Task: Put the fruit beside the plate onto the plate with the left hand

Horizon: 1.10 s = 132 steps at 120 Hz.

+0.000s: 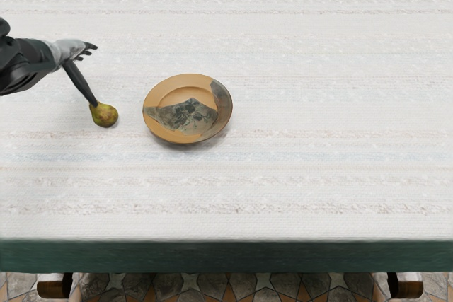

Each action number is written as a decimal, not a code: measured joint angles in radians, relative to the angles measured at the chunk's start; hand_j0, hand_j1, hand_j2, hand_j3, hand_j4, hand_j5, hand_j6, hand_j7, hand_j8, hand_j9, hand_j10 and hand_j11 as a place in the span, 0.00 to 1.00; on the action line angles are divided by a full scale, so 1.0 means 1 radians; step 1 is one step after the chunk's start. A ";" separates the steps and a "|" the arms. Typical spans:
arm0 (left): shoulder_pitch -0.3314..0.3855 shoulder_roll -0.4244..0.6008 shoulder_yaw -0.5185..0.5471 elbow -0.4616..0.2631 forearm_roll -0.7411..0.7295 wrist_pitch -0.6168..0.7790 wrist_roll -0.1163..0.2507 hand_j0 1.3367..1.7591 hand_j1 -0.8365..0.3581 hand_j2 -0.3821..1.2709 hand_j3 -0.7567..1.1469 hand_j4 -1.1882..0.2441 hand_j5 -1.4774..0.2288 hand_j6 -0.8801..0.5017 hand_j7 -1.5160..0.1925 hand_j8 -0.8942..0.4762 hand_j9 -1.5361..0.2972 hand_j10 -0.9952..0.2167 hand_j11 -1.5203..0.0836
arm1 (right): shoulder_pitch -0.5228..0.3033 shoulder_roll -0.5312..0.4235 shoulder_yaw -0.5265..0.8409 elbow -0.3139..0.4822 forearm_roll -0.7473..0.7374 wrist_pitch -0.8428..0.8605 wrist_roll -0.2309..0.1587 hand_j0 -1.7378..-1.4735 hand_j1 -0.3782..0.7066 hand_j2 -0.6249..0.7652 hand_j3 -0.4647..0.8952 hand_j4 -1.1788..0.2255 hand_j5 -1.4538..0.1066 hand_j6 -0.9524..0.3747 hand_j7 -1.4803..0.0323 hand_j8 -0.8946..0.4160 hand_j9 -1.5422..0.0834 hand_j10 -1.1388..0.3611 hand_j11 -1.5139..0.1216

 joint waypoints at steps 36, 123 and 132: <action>0.007 -0.020 0.153 -0.185 0.151 0.111 0.042 0.76 0.96 0.24 0.40 0.80 0.84 0.61 0.86 0.62 0.81 0.79 0.92 | 0.000 0.000 0.000 0.000 0.000 0.000 0.000 0.30 0.03 0.45 0.34 0.84 0.93 0.72 0.98 0.68 0.95 0.76 0.93; 0.051 0.049 0.185 -0.358 0.250 0.299 0.100 0.76 0.76 0.26 0.40 0.66 0.69 0.46 0.71 0.48 0.67 0.63 0.76 | 0.000 0.000 0.000 0.000 0.000 0.000 0.000 0.30 0.03 0.45 0.34 0.84 0.93 0.72 0.98 0.68 0.95 0.76 0.93; 0.048 0.056 0.191 -0.358 0.250 0.300 0.108 0.76 0.73 0.27 0.40 0.64 0.66 0.44 0.69 0.46 0.65 0.60 0.73 | 0.000 0.000 0.000 0.000 0.000 0.000 0.000 0.30 0.03 0.45 0.34 0.84 0.93 0.72 0.98 0.68 0.95 0.76 0.93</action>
